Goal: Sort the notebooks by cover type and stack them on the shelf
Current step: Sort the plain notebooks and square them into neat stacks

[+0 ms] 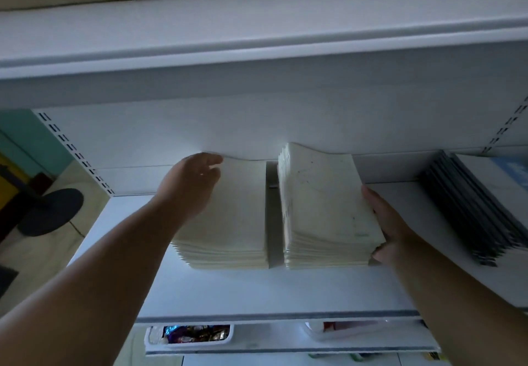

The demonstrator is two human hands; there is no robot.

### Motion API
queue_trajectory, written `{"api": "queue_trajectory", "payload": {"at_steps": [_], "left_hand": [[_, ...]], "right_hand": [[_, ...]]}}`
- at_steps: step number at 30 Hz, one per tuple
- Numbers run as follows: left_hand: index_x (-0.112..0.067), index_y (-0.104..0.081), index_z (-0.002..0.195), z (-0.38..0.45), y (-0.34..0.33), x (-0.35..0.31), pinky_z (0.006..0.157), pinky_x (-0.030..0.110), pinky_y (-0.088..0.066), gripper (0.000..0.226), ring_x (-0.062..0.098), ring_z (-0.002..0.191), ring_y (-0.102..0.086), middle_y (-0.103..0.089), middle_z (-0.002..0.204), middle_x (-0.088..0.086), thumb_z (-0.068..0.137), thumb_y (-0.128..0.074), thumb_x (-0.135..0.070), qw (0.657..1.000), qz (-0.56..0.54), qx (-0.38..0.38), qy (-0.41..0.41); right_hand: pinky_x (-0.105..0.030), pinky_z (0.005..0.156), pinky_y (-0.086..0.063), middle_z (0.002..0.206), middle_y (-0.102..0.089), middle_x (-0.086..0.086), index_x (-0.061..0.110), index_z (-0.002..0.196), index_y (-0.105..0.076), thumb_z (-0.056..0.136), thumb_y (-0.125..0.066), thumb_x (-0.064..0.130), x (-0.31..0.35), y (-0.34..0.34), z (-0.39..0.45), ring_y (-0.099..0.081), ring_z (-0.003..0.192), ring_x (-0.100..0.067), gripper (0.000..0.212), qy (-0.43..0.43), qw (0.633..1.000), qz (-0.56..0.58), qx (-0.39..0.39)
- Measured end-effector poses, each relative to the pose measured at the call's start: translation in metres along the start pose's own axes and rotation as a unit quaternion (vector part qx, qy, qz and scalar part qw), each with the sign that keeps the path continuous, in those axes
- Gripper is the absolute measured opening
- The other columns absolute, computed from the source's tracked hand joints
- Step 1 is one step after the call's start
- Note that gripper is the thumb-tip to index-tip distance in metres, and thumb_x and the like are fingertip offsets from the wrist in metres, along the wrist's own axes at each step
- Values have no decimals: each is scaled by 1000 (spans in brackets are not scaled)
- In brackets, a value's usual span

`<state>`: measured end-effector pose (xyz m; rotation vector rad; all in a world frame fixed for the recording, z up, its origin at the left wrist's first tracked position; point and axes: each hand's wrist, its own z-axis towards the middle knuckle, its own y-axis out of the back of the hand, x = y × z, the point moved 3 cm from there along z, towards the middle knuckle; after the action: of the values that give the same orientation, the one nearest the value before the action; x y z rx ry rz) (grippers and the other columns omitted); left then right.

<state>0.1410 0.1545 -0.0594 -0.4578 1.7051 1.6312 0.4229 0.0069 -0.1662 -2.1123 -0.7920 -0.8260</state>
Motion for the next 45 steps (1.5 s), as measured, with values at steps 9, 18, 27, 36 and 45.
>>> {"api": "queue_trajectory", "payload": {"at_steps": [9, 18, 27, 36, 45], "left_hand": [[-32, -55, 136, 16, 7, 58, 106, 40, -44, 53, 15, 128, -51, -52, 144, -1, 89, -64, -11, 974, -224, -17, 36], [-10, -56, 134, -6, -22, 73, 51, 37, -58, 42, 30, 69, -74, -76, 87, 14, 100, -42, -28, 816, -493, 179, 242], [-12, -56, 136, -5, -27, 75, 51, 38, -58, 44, 30, 69, -74, -76, 87, 13, 100, -43, -32, 812, -492, 194, 247], [-13, -58, 132, -4, -20, 78, 59, 38, -59, 45, 29, 78, -75, -76, 97, 13, 100, -44, -40, 836, -440, 185, 271], [-25, -63, 128, -9, -12, 9, 91, 31, -48, 45, 18, 108, -62, -66, 120, 1, 85, -70, -32, 982, -187, 24, -18]], "right_hand": [[-36, 74, -49, 101, -75, -9, 16, 125, -64, 93, -45, 58, -4, 3, 2, -74, 82, -24, 56, 7, 1000, 6, -14], [-38, 74, -50, 95, -75, -14, 11, 113, -68, 95, -48, 52, -10, -13, 6, -72, 77, -28, 49, -34, 999, -3, -21], [-41, 79, -50, 96, -75, -15, 11, 104, -71, 93, -51, 51, -18, -23, 6, -73, 77, -30, 47, -39, 999, 13, -18], [-40, 82, -52, 110, -73, -13, 14, 117, -70, 93, -46, 57, -9, -26, 1, -73, 89, -28, 55, -12, 999, -30, -7], [-42, 88, -55, 105, -72, -2, 22, 108, -68, 95, -62, 40, 27, -43, 2, -68, 93, -22, 23, 130, 956, -251, -77]]}}
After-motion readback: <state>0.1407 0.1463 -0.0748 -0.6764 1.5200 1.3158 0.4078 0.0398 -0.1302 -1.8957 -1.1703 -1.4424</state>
